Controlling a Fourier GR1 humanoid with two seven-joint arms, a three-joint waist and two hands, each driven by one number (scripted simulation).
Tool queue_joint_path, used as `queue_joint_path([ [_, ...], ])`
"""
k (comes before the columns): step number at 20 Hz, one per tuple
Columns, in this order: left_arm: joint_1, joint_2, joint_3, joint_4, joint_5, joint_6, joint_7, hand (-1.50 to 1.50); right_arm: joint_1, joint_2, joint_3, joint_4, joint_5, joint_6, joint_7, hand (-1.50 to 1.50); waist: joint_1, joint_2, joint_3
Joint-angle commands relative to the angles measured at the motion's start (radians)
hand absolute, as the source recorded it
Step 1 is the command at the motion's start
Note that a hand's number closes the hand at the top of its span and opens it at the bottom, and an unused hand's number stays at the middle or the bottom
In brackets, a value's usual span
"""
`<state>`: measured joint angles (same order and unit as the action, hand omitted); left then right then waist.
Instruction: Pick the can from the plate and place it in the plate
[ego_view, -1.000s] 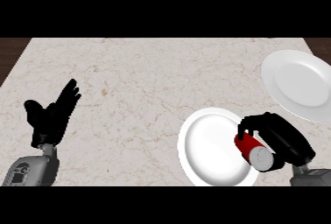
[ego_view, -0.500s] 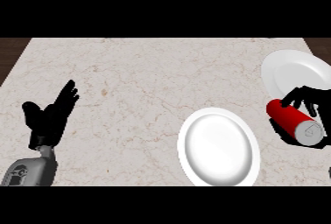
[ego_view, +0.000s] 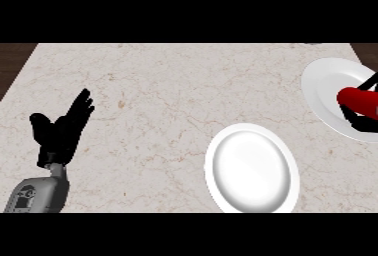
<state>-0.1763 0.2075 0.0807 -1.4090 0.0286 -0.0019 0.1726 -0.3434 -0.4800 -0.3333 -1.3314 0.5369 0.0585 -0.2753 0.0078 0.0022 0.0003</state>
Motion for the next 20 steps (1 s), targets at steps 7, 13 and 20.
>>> queue_joint_path([
  [7, -0.073, -0.036, -0.014, 0.044, -0.037, 0.039, 0.001, 0.00, -0.250, -0.185, -0.070, 0.664, 0.073, -0.103, -0.286, 1.50, 0.018, 0.010, 0.002],
  [13, -0.052, -0.015, -0.017, 0.007, -0.020, -0.006, 0.011, 0.00, -0.331, -0.222, -0.037, 0.887, 0.112, 0.011, -0.270, 1.50, 0.036, 0.013, 0.003],
  [20, -0.058, 0.020, 0.020, 0.019, 0.018, -0.049, 0.015, 0.00, -0.375, -0.284, -0.049, 1.037, 0.113, 0.070, -0.506, -1.50, 0.040, 0.017, 0.005],
])
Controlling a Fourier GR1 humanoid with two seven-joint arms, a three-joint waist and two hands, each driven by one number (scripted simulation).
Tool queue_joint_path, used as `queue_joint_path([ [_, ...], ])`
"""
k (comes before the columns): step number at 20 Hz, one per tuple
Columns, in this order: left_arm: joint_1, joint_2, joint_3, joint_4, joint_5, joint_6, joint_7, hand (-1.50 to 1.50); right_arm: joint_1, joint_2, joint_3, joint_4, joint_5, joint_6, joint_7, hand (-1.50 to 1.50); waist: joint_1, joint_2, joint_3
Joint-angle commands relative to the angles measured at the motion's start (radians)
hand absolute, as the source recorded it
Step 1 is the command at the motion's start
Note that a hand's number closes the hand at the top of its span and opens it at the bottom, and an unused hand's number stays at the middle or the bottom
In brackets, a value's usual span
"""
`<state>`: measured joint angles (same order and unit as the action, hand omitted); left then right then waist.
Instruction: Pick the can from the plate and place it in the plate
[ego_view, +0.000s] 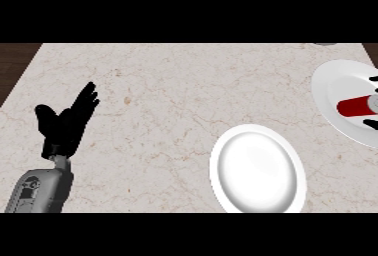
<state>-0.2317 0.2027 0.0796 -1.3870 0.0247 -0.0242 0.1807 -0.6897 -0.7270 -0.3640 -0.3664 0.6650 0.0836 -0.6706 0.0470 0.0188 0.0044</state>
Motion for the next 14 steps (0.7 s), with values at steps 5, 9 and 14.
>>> queue_joint_path([
  [5, 0.051, -0.021, -0.007, 0.000, -0.013, 0.012, -0.032, 0.00, -0.069, -0.008, -0.102, 0.046, -0.114, 0.044, -0.258, -1.50, -0.011, -0.008, 0.000],
  [9, 0.034, 0.018, 0.024, -0.029, 0.019, -0.016, 0.011, 0.00, -0.090, -0.026, -0.153, 0.069, -0.202, 0.263, -0.344, -1.50, -0.023, -0.015, -0.002],
  [14, 0.069, -0.022, 0.004, 0.002, -0.025, 0.028, -0.053, 0.00, -0.169, -0.094, -0.209, 0.163, -0.280, 0.423, -0.110, -1.50, -0.024, -0.012, -0.003],
])
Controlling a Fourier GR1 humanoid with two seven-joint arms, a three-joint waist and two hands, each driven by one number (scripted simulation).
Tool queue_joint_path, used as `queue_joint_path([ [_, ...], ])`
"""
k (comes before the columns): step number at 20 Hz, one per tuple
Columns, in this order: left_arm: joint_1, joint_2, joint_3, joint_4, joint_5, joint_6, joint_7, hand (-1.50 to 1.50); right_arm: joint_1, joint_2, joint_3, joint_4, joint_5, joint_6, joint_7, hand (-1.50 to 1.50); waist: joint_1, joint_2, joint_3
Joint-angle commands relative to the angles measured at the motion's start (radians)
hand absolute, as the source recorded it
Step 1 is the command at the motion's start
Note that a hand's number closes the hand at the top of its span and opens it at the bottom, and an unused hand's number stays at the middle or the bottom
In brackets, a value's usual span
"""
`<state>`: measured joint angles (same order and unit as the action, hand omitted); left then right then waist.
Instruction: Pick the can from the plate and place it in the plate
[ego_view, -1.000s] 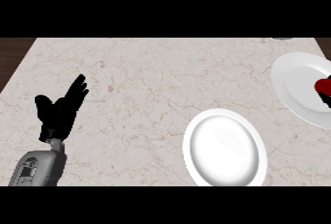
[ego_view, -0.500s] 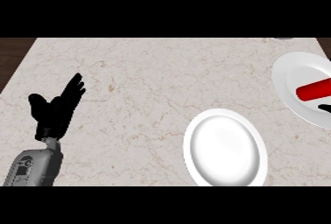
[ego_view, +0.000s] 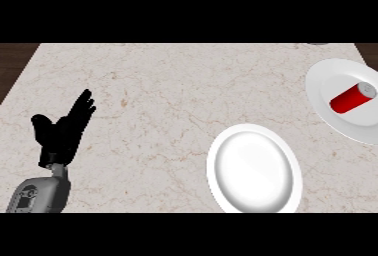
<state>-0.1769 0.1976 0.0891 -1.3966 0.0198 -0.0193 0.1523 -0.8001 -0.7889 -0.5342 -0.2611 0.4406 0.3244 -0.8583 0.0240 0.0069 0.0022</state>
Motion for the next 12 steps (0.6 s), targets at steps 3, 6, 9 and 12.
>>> queue_joint_path([
  [3, -0.015, -0.013, -0.005, 0.051, -0.029, 0.022, -0.030, 0.00, -0.043, -0.055, -0.031, 0.100, -0.068, 0.327, 0.107, -1.50, -0.011, 0.005, 0.000],
  [6, -0.010, -0.005, -0.002, -0.007, 0.004, -0.004, 0.015, 0.00, -0.017, -0.095, -0.038, 0.119, -0.086, 0.411, 0.130, -1.50, 0.000, 0.004, 0.001],
  [9, -0.041, -0.021, -0.012, 0.012, -0.021, 0.025, 0.010, 0.00, 0.042, -0.070, -0.048, 0.094, -0.105, 0.386, 0.048, -1.50, -0.001, 0.010, 0.003],
  [12, -0.002, 0.009, -0.009, -0.063, 0.002, -0.014, 0.039, 0.00, 0.043, -0.116, -0.053, 0.077, -0.119, 0.419, 0.058, -1.50, 0.015, 0.007, 0.005],
])
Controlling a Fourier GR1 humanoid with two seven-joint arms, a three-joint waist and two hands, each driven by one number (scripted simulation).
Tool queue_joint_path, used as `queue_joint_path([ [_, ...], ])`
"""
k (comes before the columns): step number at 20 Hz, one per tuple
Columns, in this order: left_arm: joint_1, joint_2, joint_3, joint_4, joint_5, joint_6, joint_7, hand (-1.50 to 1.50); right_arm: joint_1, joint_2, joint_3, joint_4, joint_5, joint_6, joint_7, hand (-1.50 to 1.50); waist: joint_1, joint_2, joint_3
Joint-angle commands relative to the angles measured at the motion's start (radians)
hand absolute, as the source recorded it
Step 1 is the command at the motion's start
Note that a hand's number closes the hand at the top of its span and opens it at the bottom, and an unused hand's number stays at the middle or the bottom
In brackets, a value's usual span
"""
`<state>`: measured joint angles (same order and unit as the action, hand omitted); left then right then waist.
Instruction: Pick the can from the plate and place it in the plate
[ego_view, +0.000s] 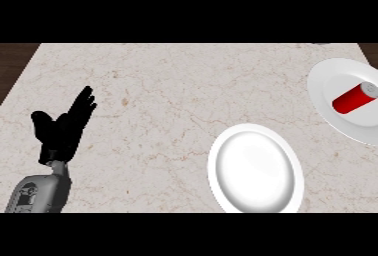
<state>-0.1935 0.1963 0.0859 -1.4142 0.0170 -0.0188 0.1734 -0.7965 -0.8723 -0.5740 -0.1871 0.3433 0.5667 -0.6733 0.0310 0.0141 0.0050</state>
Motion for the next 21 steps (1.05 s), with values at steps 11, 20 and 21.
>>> queue_joint_path([
  [11, 0.002, -0.011, -0.007, -0.005, -0.005, 0.001, 0.003, 0.00, 0.103, -0.063, -0.009, -0.029, -0.049, 0.131, -0.134, -1.50, 0.019, 0.012, 0.005],
  [20, -0.011, -0.002, -0.004, 0.007, 0.003, -0.017, 0.007, 0.00, 0.167, -0.087, 0.031, -0.044, -0.035, 0.129, -0.154, -1.50, 0.014, 0.010, 0.005],
  [21, -0.001, -0.022, -0.004, -0.006, 0.010, -0.006, -0.002, 0.00, 0.143, -0.104, 0.015, -0.036, -0.051, 0.120, -0.123, -1.50, 0.023, 0.010, 0.005],
])
